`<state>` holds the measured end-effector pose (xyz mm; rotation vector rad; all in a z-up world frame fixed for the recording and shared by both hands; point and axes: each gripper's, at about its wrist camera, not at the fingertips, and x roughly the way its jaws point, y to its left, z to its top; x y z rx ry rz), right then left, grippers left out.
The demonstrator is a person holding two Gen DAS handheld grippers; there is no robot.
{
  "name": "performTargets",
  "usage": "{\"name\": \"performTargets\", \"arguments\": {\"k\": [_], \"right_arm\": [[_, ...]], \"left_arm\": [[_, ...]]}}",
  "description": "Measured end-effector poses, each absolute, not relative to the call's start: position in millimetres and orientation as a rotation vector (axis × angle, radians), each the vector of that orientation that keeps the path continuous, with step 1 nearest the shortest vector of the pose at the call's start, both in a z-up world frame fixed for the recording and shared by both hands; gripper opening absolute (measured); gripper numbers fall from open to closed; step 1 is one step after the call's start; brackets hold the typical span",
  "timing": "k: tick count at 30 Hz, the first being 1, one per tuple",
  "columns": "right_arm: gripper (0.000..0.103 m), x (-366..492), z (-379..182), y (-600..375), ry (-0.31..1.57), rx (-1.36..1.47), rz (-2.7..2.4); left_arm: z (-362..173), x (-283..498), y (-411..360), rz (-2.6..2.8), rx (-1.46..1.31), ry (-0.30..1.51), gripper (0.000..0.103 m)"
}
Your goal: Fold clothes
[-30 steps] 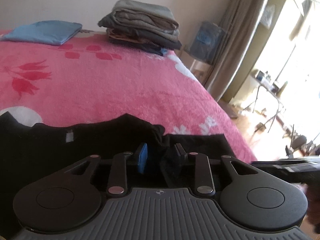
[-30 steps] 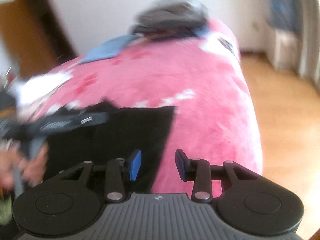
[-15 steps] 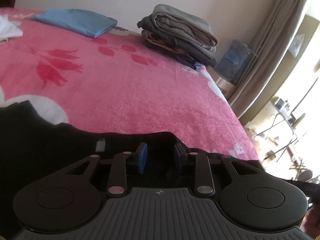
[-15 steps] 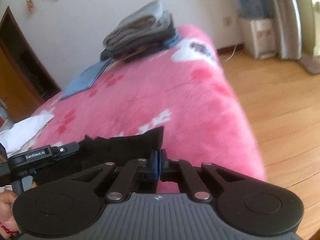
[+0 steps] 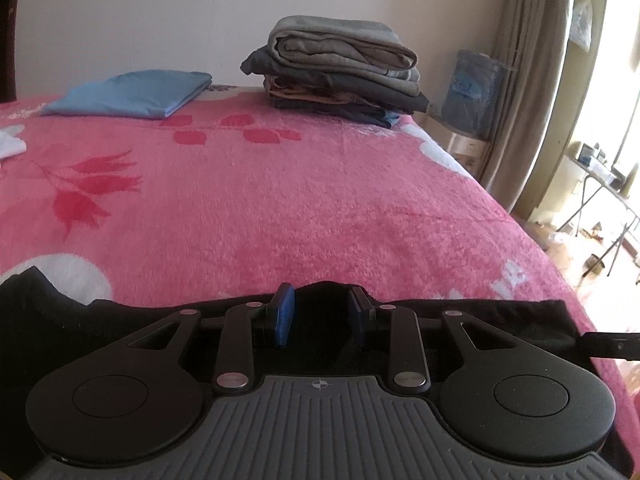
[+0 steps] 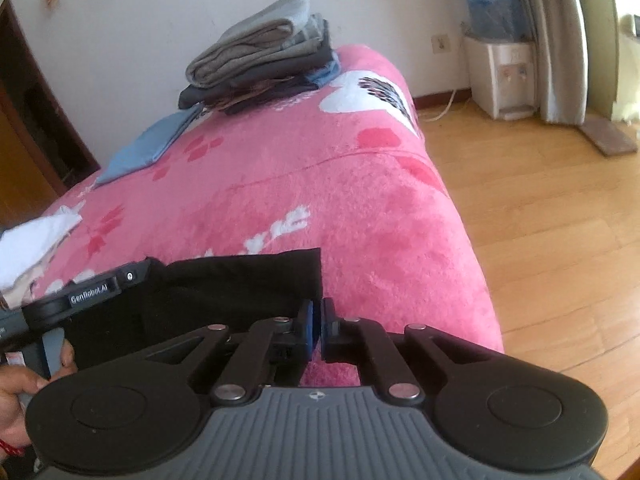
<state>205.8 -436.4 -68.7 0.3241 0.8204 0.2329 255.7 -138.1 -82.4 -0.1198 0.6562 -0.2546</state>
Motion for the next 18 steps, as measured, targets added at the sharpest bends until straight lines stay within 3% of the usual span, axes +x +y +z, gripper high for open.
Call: {"name": "performTargets", "arguments": {"k": [3, 9, 18], "right_arm": [[0.018, 195, -60, -450, 0.803, 0.375, 0.213], [0.019, 147, -38, -452, 0.845, 0.301, 0.282], [0.018, 60, -36, -378, 0.853, -0.204, 0.455]], "left_arm": [[-75, 252, -132, -0.257, -0.144, 0.653, 0.029], [-60, 233, -138, -0.349, -0.126, 0.665, 0.032], [-58, 202, -173, -0.495, -0.012, 0.71, 0.033]]}}
